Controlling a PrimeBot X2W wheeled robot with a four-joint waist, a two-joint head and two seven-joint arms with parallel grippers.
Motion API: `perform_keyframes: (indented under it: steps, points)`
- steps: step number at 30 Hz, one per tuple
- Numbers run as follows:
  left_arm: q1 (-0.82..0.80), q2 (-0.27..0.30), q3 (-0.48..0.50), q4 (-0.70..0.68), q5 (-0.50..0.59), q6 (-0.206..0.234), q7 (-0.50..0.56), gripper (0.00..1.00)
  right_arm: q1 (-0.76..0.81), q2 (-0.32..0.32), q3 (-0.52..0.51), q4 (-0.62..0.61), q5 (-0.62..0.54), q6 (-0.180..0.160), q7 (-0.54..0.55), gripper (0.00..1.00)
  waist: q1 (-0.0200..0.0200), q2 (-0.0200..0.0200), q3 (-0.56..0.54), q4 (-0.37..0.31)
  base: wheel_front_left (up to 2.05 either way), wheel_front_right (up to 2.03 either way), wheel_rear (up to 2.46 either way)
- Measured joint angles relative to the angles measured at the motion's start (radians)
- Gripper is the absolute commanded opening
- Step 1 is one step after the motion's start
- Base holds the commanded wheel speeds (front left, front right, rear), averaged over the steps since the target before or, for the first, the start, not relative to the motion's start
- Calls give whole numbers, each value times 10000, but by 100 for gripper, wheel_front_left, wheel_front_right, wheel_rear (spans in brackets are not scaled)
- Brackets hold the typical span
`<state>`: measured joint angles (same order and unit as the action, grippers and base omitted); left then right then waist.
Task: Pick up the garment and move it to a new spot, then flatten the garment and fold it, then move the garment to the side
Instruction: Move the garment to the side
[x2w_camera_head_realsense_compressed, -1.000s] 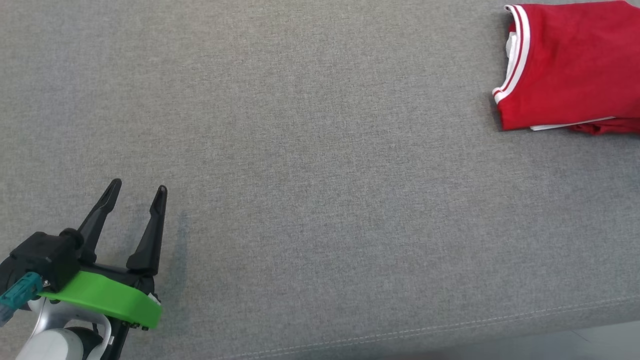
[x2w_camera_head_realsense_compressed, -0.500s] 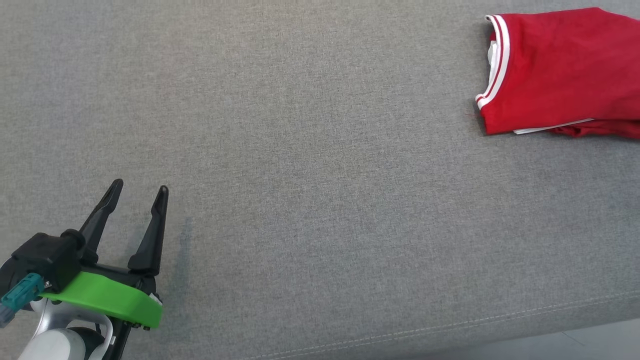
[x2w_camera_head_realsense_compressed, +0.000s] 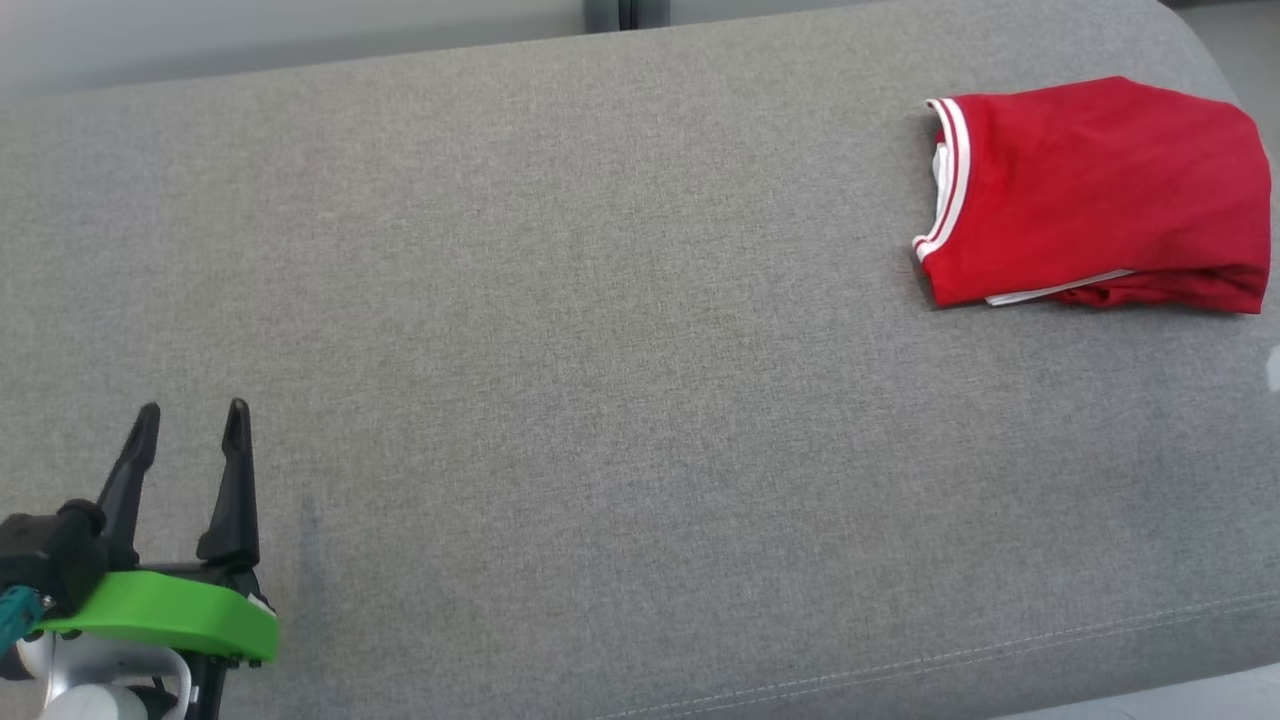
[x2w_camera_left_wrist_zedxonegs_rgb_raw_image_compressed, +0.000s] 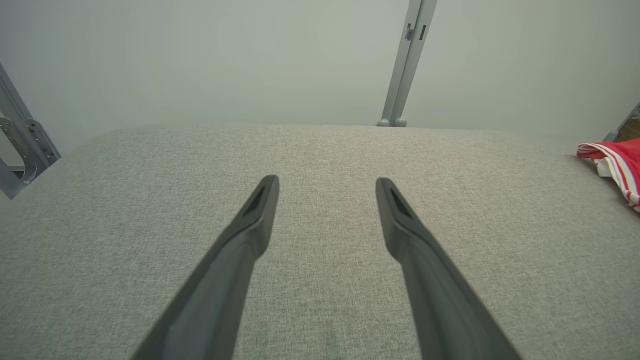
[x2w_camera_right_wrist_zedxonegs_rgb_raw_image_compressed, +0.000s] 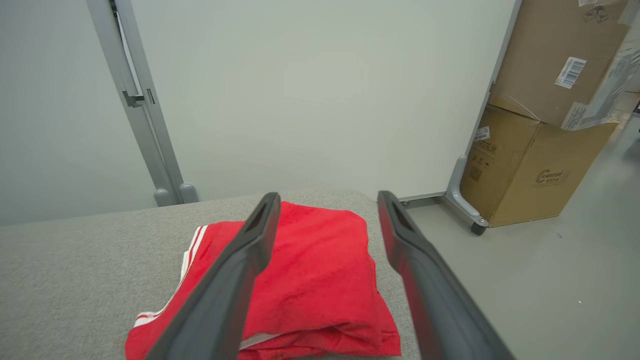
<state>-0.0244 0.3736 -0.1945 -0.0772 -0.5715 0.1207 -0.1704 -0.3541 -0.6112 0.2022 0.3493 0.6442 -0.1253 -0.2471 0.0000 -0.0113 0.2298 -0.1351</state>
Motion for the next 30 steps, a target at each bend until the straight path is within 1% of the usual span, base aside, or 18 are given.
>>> perform_keyframes:
  steps: [4, 5, 8, 11, 15, 18, 23, 28, 30]
  points:
    - [374, -228, 29, 443, 58, 0, -81, 100, 712, 483, 207, -380, -219, -2, 0, 100, 0, 0, -399, 6, 0, 0, 0]
    - [458, -255, -63, 656, 184, 0, -81, 100, 1062, 744, 286, -627, -205, -2, 2, 100, 0, 0, -591, 34, 0, 0, 0]
    - [469, -305, -186, 861, 259, 0, -81, 100, 1642, 1103, 462, -874, -213, -2, 0, 100, 0, 0, -838, 136, 0, 0, 0]
    - [470, -441, -113, 1093, 299, 0, -128, 100, 2115, 1189, 623, -1047, -420, -2, 0, 100, 0, 0, -992, 343, 0, 0, 0]
    - [522, -616, 46, 1442, 299, 2, -291, 100, 2432, 1484, 662, -1243, -717, -2, -2, 100, 0, 0, -1169, 652, 0, 0, 0]
    - [716, -742, 38, 1659, 309, 2, -305, 100, 2752, 1588, 589, -1279, -1051, -2, -4, 100, 0, 0, -1296, 885, 0, 0, 0]
    - [844, -767, 29, 1699, 313, 2, -422, 100, 3211, 1756, 527, -1396, -1459, -2, -4, 100, 0, 0, -1458, 1288, 0, 0, 0]
    - [849, -784, 48, 1841, 353, 2, -508, 100, 3312, 1893, 516, -1588, -1804, -2, -4, 100, 0, 1, -1566, 1643, 0, 0, 0]
    - [850, -802, 44, 1904, 387, 2, -512, 100, 3398, 1969, 654, -1822, -1883, 0, -4, 100, 0, 0, -1604, 1753, 0, 0, 0]
